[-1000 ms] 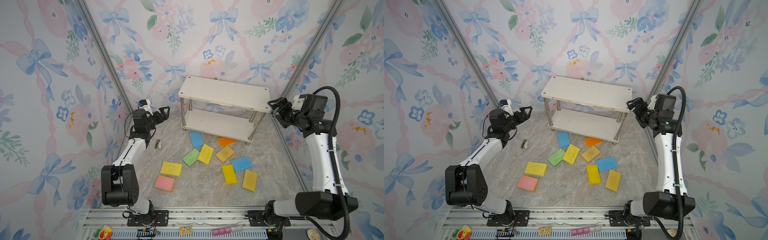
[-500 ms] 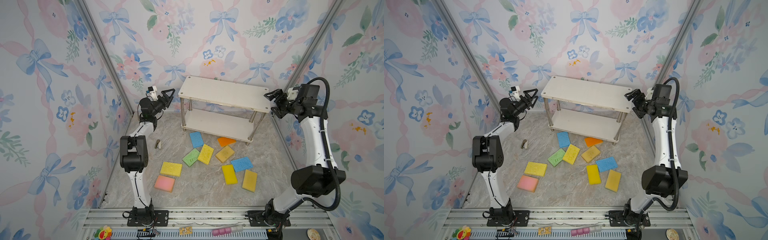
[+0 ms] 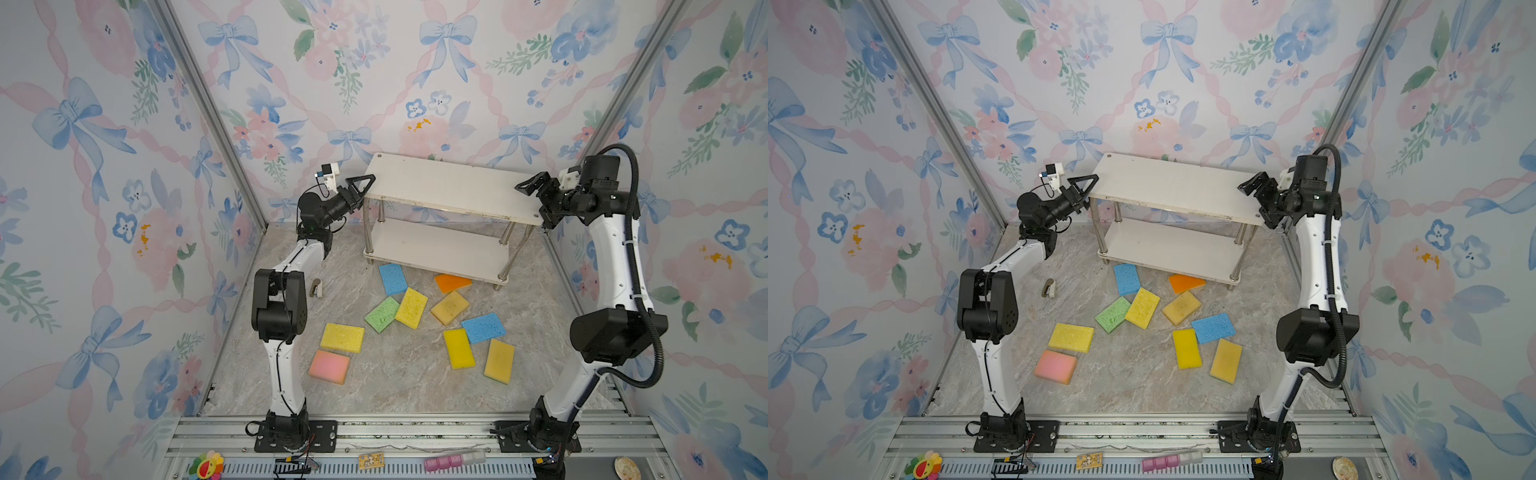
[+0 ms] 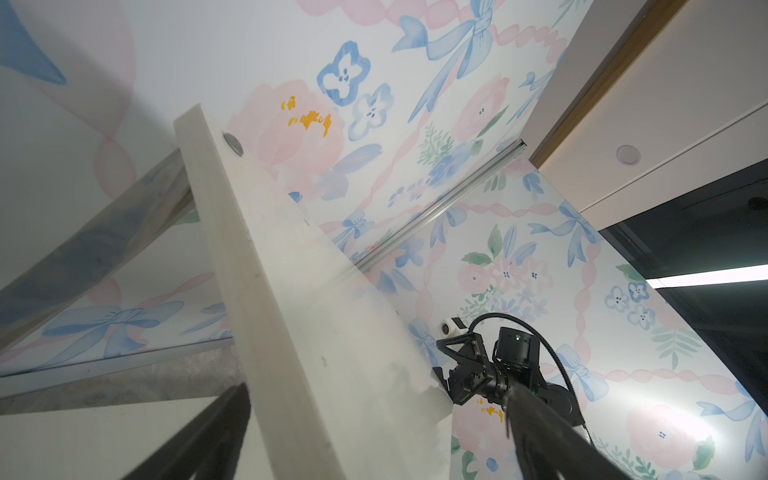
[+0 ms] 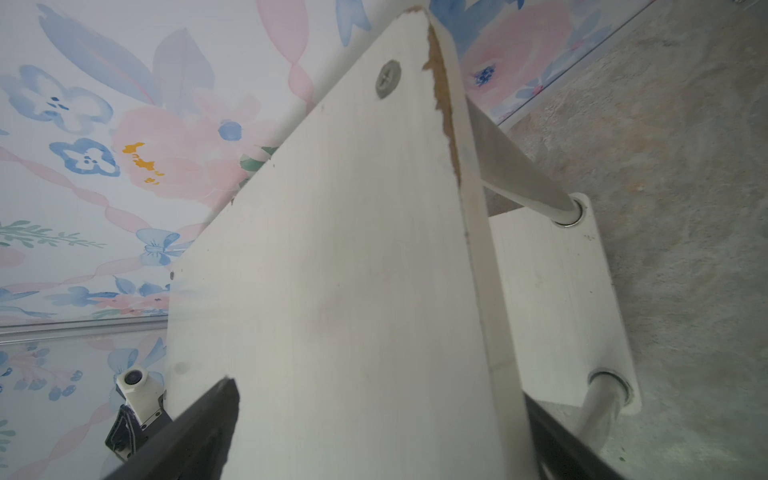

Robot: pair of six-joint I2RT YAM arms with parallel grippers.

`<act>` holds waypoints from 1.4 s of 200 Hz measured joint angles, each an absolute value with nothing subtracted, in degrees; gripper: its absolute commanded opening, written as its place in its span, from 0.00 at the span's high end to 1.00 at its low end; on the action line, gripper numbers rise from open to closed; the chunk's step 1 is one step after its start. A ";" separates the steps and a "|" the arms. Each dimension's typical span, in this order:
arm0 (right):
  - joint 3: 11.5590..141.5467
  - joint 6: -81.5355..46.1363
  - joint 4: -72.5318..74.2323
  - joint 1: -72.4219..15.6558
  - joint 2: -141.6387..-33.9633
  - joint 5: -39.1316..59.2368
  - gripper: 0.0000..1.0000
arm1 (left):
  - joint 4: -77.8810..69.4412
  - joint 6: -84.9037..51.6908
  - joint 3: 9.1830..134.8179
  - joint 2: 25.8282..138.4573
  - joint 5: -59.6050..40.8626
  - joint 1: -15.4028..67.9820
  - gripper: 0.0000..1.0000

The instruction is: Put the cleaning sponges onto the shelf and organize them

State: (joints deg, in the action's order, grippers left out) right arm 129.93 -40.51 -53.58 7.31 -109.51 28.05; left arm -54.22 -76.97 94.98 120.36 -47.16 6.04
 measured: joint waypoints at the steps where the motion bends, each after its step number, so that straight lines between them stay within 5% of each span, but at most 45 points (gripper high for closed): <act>1: 130.08 -40.45 -53.74 7.31 -109.60 28.03 0.03 | -54.19 -76.95 94.89 120.29 -47.16 6.04 0.02; 146: 132.38 -38.41 -52.75 -1.72 -111.35 21.32 0.03 | -54.37 -72.12 63.02 92.07 -47.33 0.43 0.02; 280: 130.85 -38.57 -48.77 -4.93 -111.33 20.75 0.03 | -57.14 -72.20 65.78 95.79 -50.09 -3.20 0.02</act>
